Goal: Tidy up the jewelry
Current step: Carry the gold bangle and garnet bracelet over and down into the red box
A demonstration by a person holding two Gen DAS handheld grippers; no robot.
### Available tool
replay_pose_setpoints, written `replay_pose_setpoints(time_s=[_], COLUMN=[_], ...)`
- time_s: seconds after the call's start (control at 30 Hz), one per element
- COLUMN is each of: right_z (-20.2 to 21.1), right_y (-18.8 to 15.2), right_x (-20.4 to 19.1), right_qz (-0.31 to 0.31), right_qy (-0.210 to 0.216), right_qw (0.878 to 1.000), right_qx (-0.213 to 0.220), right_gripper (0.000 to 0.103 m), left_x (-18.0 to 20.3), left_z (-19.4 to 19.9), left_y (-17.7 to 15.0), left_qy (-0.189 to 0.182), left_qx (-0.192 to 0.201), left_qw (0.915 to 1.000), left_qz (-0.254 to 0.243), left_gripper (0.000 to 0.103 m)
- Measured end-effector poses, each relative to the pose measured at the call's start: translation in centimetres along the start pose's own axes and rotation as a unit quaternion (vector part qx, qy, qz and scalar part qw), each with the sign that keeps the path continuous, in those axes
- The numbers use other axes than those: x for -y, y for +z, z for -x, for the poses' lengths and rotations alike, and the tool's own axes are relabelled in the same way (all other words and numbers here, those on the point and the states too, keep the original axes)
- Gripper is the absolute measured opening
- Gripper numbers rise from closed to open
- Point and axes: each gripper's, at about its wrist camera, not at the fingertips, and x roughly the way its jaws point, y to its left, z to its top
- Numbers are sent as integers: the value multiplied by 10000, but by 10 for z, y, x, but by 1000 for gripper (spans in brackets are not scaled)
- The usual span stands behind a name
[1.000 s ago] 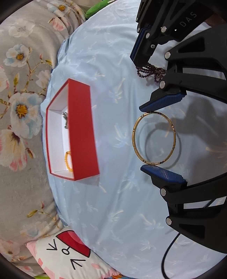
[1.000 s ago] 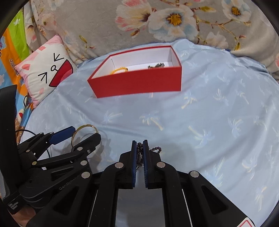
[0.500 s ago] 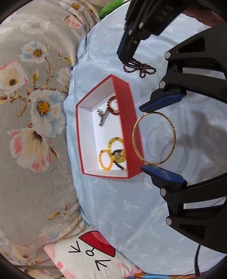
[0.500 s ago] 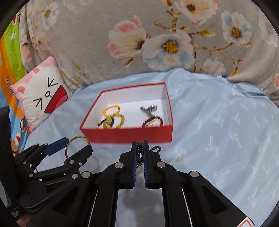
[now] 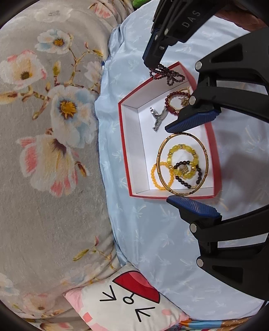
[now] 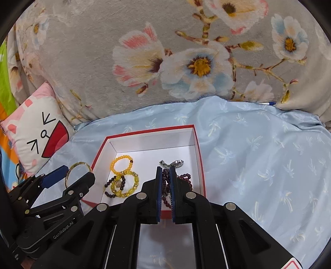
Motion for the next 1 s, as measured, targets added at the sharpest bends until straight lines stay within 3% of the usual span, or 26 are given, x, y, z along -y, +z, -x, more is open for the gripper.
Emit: replay_pose_setpoints(time_s=[0.53, 1.0], right_z=[-49, -67], right_y=[19, 17], right_x=[4, -2], right_qz=[41, 107], right_qy=[-237, -232], right_qw=[9996, 9994], right_qx=[-147, -239], right_gripper=[7, 7], left_x=[-6, -3], left_z=[-47, -66], left_y=[17, 17], left_qy=[71, 42], left_qx=[-151, -220], left_qw=[9998, 9997], left_qz=[81, 91], left_gripper=[59, 59])
